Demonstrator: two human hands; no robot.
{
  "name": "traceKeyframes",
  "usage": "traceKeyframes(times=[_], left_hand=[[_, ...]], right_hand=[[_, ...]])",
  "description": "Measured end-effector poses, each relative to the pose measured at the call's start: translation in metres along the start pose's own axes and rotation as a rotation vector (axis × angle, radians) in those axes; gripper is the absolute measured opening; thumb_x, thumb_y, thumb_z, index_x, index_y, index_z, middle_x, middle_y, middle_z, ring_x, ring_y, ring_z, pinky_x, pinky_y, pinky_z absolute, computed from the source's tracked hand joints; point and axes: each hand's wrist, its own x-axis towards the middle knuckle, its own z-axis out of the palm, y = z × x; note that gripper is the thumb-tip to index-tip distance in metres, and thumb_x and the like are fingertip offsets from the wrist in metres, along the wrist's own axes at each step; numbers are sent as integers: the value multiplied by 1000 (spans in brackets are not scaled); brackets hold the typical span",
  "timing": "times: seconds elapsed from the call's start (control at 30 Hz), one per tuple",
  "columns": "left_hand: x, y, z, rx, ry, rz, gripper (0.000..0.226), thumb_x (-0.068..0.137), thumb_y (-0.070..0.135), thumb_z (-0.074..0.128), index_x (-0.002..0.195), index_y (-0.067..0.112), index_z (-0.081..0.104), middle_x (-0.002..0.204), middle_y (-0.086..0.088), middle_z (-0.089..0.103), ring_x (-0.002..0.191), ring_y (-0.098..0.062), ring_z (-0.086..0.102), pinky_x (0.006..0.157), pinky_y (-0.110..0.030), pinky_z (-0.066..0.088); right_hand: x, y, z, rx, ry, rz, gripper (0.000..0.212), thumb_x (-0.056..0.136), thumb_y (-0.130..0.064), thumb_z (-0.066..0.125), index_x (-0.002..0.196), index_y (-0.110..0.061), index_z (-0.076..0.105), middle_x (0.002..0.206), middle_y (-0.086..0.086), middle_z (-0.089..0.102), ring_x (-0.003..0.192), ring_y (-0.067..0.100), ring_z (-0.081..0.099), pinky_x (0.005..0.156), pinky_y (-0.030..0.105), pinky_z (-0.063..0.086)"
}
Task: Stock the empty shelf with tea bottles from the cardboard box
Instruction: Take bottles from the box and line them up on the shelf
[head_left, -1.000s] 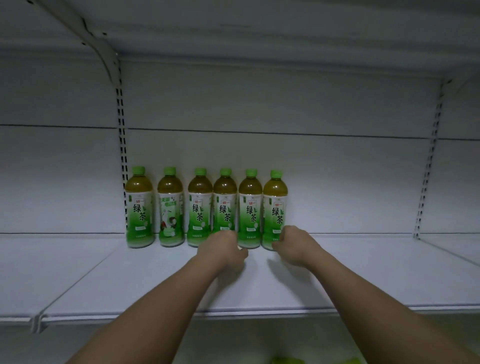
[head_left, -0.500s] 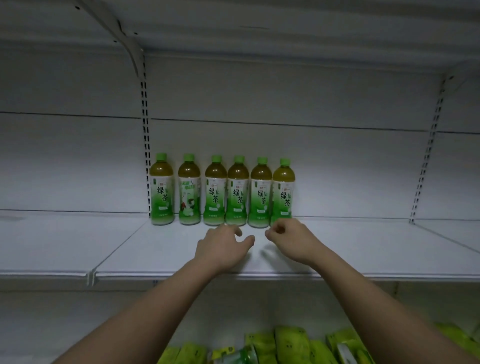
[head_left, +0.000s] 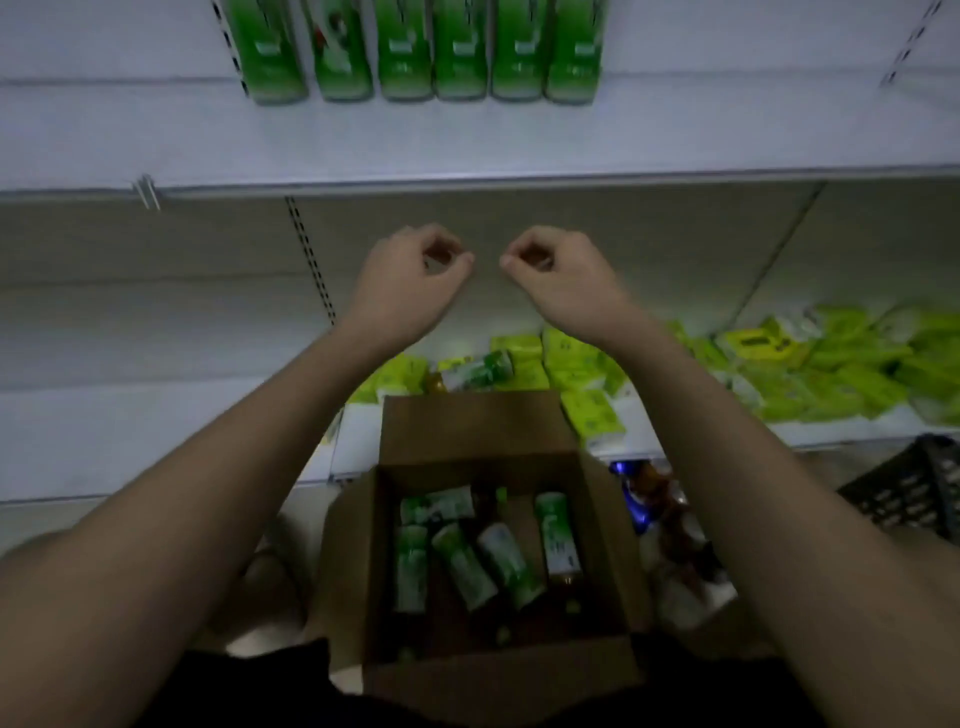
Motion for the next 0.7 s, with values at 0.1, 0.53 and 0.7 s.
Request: traceKeyframes(times=[0.1, 0.53, 0.7], left_hand=[[-46, -35, 33, -103, -13, -149, 15, 89, 30, 59, 92, 20, 70, 88, 4, 68, 79, -11, 58, 71, -23, 42], [-208, -185, 140, 172, -541, -637, 24, 93, 28, 53, 110, 15, 63, 102, -9, 67, 90, -27, 63, 73, -36, 54], [-225, -209, 152, 187, -686, -748, 25, 94, 29, 51, 106, 9, 60, 103, -13, 65, 88, -29, 60, 77, -39, 52]], right_hand=[[-27, 32, 30, 111, -34, 97, 13, 89, -14, 63, 88, -3, 69, 71, 2, 60, 66, 10, 51, 61, 20, 40], [-150, 182, 159, 55, -492, 704, 21, 95, -27, 51, 92, -13, 66, 85, -3, 61, 81, 13, 59, 61, 23, 41], [-191, 202, 185, 60, -662, 808, 27, 95, -22, 51, 80, -3, 64, 71, 13, 57, 64, 25, 55, 58, 28, 38]])
